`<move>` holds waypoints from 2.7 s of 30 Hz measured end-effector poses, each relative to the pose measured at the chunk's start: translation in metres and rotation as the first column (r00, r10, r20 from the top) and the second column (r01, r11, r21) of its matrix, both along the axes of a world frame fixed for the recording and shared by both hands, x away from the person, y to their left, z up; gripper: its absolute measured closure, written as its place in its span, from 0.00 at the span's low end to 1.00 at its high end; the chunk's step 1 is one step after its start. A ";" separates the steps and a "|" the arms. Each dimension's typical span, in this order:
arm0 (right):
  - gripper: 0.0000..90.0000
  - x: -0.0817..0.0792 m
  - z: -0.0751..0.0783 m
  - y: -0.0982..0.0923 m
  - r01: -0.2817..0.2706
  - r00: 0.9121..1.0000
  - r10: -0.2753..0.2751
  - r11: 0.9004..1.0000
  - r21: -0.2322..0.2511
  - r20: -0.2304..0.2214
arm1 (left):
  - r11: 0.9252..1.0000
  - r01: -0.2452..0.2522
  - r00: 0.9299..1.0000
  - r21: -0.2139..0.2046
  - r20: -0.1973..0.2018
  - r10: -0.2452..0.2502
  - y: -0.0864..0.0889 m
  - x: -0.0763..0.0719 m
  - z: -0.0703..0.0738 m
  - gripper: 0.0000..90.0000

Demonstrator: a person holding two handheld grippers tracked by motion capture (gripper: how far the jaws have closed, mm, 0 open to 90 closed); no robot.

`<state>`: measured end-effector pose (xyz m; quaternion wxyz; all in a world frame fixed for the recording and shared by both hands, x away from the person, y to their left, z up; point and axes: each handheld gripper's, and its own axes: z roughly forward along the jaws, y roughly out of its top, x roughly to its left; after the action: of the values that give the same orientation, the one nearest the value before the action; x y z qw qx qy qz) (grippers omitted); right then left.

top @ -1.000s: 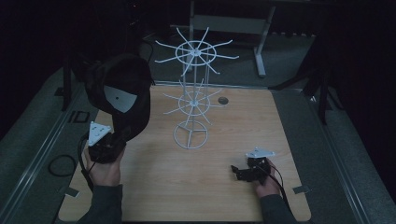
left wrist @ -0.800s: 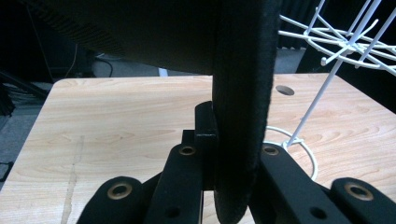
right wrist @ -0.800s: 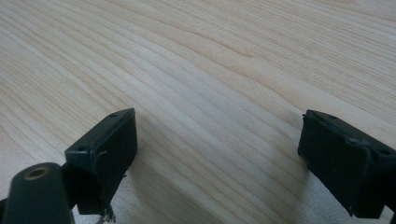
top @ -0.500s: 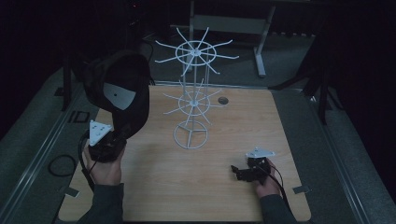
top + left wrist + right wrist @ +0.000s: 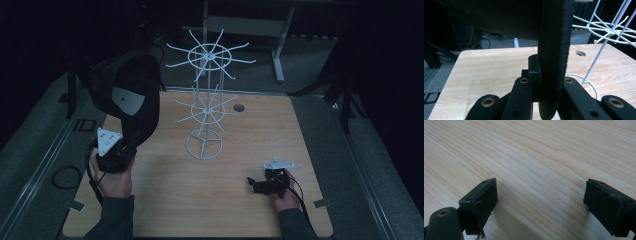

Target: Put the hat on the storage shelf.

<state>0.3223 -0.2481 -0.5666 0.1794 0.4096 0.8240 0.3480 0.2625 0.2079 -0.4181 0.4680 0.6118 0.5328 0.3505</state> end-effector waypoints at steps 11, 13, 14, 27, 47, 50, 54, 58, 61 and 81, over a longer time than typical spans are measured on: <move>0.13 0.000 0.000 0.000 0.000 1.000 0.000 1.000 0.000 0.000 | 1.000 -0.017 1.000 0.024 0.016 0.017 -0.005 -0.001 0.002 0.96; 0.13 0.000 0.000 0.000 -0.001 1.000 0.001 1.000 -0.001 0.000 | 0.999 -0.020 1.000 0.031 0.021 0.020 -0.006 -0.001 0.003 0.96; 0.13 0.000 0.000 0.000 0.000 1.000 0.000 1.000 0.000 0.000 | 0.999 -0.022 0.999 0.031 0.024 0.021 -0.007 -0.001 0.003 0.96; 0.13 0.000 0.000 0.000 -0.001 1.000 0.001 1.000 -0.001 0.000 | 0.997 -0.036 0.998 0.067 0.044 0.033 -0.015 -0.001 0.006 0.96; 0.13 0.000 0.000 0.001 -0.018 1.000 0.018 1.000 0.000 -0.001 | 0.996 -0.048 0.997 0.077 0.062 0.043 -0.025 0.005 0.009 0.96; 0.13 0.000 0.000 0.001 -0.018 1.000 0.018 1.000 0.000 -0.002 | 0.995 -0.054 0.996 0.089 0.071 0.048 -0.027 0.004 0.011 0.96; 0.13 0.000 0.000 0.001 -0.019 1.000 0.019 1.000 0.000 -0.001 | 0.992 -0.062 0.995 0.108 0.083 0.053 -0.030 0.003 0.013 0.96; 0.13 0.000 0.000 0.001 -0.019 1.000 0.019 1.000 0.000 -0.001 | 0.991 -0.061 0.995 0.115 0.085 0.051 -0.033 0.003 0.014 0.96; 0.13 0.000 0.000 0.001 -0.018 1.000 0.018 1.000 0.000 -0.002 | 0.992 -0.061 0.995 0.115 0.087 0.052 -0.034 0.004 0.014 0.96; 0.13 0.000 0.000 0.001 -0.018 1.000 0.018 1.000 0.000 -0.002 | 0.987 -0.083 0.994 0.137 0.079 0.072 -0.039 0.012 0.014 0.96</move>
<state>0.3219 -0.2476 -0.5665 0.1755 0.4024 0.8279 0.3491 0.2749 0.1693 -0.4044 0.4291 0.6087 0.5125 0.4274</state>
